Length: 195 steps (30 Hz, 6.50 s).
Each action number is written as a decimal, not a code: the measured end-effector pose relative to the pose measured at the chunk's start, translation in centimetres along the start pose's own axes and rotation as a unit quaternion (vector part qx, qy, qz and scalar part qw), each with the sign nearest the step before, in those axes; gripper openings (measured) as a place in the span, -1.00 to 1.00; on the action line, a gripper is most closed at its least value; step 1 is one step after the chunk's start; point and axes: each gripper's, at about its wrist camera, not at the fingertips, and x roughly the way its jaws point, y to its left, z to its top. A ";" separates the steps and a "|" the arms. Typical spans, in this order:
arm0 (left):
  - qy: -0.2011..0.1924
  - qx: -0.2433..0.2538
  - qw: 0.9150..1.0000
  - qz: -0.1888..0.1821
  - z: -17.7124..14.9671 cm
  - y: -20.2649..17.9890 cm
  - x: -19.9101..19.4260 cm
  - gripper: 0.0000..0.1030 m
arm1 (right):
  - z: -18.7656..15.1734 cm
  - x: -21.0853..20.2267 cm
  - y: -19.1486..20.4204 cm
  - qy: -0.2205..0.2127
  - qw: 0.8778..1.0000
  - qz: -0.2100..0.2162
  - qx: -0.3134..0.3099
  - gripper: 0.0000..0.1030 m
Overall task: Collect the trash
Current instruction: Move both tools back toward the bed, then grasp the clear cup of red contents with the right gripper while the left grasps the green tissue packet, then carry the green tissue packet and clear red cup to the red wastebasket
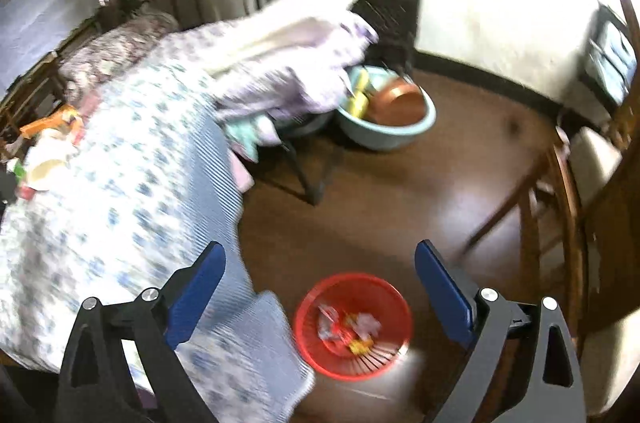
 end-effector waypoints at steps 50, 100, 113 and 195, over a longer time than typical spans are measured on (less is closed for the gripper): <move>-0.020 -0.309 0.942 0.127 -4.2 34.5 -0.6 0.86 | -0.3 6.5 43.7 0.059 0.942 0.189 -0.272 0.75; -0.066 -0.109 0.944 0.303 1.0 28.2 4.6 0.84 | -0.2 5.3 27.4 0.068 0.966 0.184 -0.166 0.70; -0.039 -0.095 0.953 0.284 1.2 28.6 7.6 -0.58 | -0.4 5.3 28.2 0.068 0.967 0.181 -0.166 0.75; -0.059 -0.035 0.997 -0.040 -0.9 8.2 -1.5 -0.73 | 2.7 -1.7 11.9 -0.022 0.984 0.139 -0.110 0.09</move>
